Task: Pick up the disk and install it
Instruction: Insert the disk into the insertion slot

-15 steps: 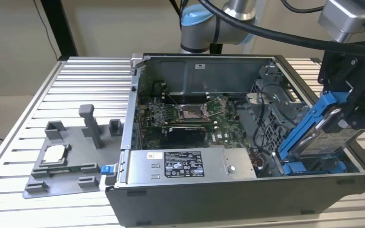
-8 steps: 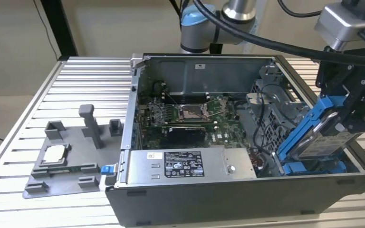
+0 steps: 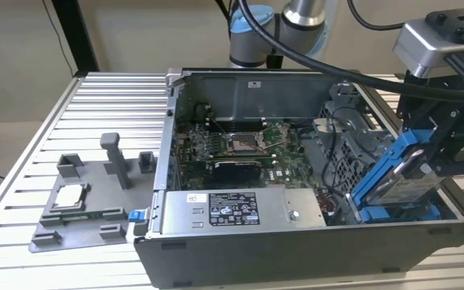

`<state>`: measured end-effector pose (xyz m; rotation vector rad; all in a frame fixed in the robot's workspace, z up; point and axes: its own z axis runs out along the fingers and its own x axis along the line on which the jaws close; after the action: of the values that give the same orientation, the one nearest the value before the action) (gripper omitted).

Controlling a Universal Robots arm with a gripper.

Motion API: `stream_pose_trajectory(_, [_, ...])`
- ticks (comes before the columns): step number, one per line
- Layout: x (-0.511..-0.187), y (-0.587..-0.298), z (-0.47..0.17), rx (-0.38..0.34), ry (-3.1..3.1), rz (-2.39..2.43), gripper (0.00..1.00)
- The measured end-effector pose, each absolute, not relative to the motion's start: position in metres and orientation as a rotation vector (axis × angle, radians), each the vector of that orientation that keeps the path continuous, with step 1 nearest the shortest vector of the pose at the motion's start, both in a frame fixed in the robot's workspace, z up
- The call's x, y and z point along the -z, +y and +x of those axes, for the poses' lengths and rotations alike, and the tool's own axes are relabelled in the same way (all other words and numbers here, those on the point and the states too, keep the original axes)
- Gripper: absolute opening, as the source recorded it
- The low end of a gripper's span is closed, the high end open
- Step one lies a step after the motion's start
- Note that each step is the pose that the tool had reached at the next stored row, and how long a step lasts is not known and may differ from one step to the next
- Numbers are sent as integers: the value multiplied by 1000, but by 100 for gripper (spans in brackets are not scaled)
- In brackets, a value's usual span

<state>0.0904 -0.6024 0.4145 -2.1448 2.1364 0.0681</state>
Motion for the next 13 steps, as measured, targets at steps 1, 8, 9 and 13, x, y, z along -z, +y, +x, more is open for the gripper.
stream_pose_trajectory(1, [-413, -602, 90, -69, 2137, -2145, 0])
stream_pose_trajectory(8, [-407, -602, 90, -71, 2138, -2146, 0])
stream_pose_trajectory(9, [-407, -602, 90, -71, 2138, -2146, 0])
stream_pose_trajectory(13, [-406, -602, 90, -72, 2138, -2146, 0])
